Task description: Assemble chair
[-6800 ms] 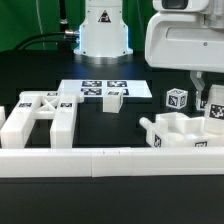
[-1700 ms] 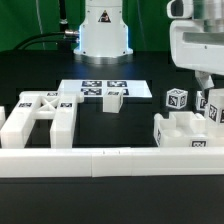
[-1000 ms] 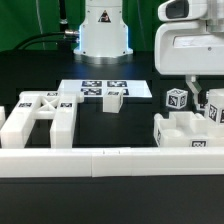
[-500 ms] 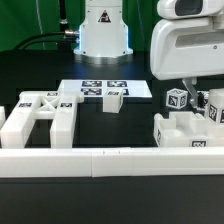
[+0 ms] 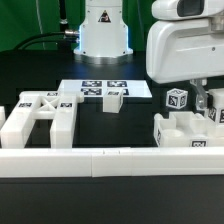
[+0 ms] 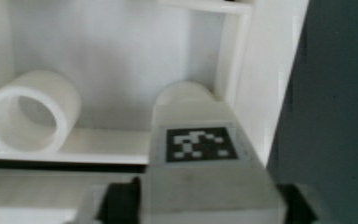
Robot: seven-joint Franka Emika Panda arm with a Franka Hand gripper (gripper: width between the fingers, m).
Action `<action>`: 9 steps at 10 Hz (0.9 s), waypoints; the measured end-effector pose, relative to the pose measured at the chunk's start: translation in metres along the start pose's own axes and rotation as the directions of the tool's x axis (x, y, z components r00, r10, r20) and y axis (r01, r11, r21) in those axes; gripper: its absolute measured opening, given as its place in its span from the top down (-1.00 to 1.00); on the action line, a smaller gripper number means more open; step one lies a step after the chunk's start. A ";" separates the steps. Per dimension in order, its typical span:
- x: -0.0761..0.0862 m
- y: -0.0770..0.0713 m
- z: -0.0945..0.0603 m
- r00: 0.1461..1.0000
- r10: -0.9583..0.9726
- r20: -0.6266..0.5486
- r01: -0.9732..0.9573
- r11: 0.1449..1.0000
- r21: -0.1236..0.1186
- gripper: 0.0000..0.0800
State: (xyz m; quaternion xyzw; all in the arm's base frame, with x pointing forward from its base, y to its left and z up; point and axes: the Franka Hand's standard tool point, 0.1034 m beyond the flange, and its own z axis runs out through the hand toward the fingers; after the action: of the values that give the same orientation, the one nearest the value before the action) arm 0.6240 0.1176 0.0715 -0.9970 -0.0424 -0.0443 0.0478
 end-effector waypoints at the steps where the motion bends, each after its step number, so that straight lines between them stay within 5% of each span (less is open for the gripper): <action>1: 0.000 0.000 0.000 1.000 0.014 0.000 -0.014 1.000 0.000 0.29; 3: 0.000 0.000 0.000 1.000 0.016 0.000 -0.016 1.000 0.000 0.29; 4: 0.000 0.001 0.000 0.986 0.166 -0.003 -0.166 0.986 0.006 0.29; 9: 0.000 0.002 0.000 0.729 0.684 -0.008 -0.684 0.729 0.004 0.29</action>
Offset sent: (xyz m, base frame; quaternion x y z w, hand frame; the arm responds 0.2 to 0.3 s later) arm -0.0060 0.0026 -0.0044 0.0169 -0.0038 0.2211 0.9751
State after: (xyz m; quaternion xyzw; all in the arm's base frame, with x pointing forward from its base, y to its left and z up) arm 0.6239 0.1159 0.0708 -0.9424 0.3275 -0.0280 0.0615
